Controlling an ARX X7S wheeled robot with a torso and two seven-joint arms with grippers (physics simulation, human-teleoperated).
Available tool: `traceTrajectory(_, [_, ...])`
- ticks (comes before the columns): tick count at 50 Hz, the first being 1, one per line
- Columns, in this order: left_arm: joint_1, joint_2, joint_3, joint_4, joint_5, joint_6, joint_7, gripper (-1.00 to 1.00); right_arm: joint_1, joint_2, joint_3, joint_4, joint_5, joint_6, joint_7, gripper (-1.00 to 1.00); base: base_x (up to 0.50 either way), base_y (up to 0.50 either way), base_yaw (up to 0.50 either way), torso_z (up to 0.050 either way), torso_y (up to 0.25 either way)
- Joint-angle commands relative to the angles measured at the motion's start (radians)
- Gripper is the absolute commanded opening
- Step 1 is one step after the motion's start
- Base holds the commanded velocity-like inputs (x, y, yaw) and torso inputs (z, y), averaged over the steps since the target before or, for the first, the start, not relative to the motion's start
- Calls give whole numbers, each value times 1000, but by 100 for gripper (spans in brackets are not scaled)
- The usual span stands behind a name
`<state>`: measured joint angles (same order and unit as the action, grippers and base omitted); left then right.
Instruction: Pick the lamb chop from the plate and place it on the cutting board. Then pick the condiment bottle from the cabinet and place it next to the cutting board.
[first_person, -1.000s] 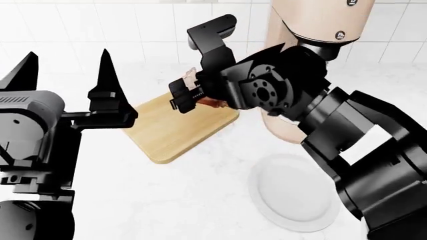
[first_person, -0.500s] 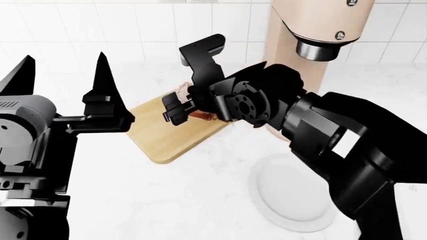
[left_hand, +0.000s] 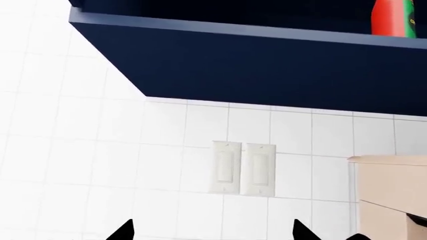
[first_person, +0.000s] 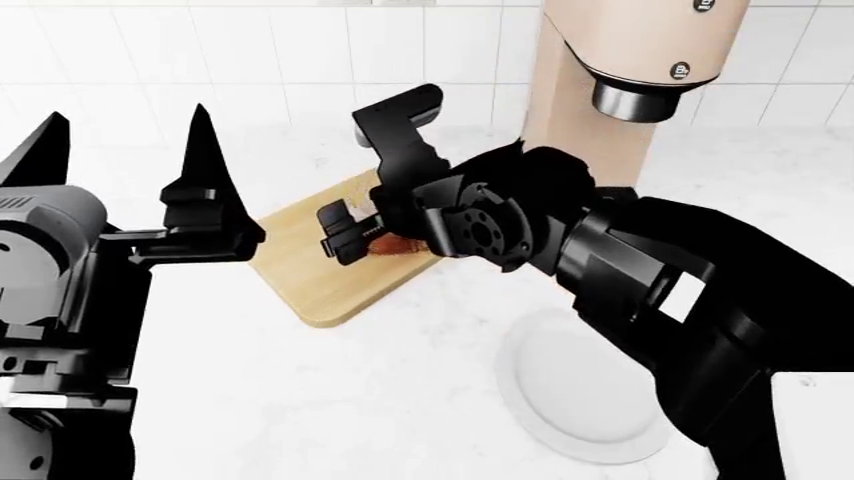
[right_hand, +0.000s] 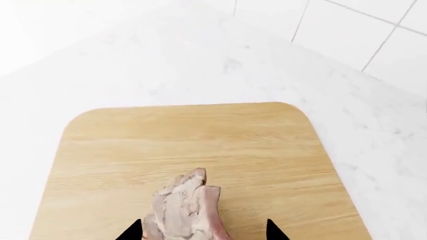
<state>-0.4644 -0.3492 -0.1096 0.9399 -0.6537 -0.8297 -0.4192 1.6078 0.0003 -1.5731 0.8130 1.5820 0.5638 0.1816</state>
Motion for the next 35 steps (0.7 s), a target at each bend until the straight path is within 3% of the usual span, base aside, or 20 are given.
traceTrajectory(1, [2,-6,0,-10,-6,10,-2,100,-1,0,3,-11,-25,-7,-3,100,0,0,0,0,0])
traceTrajectory(15, [5,-11,5,-14,-14,18,-7,100,15,0,4,-17,-20,-15,-3,100,0,0,0,0,0])
traceTrajectory(35, [16,-20,15,-5,-14,31,-21,100,178,2,10,5,81,-86,5,100,0,0,0,0,0])
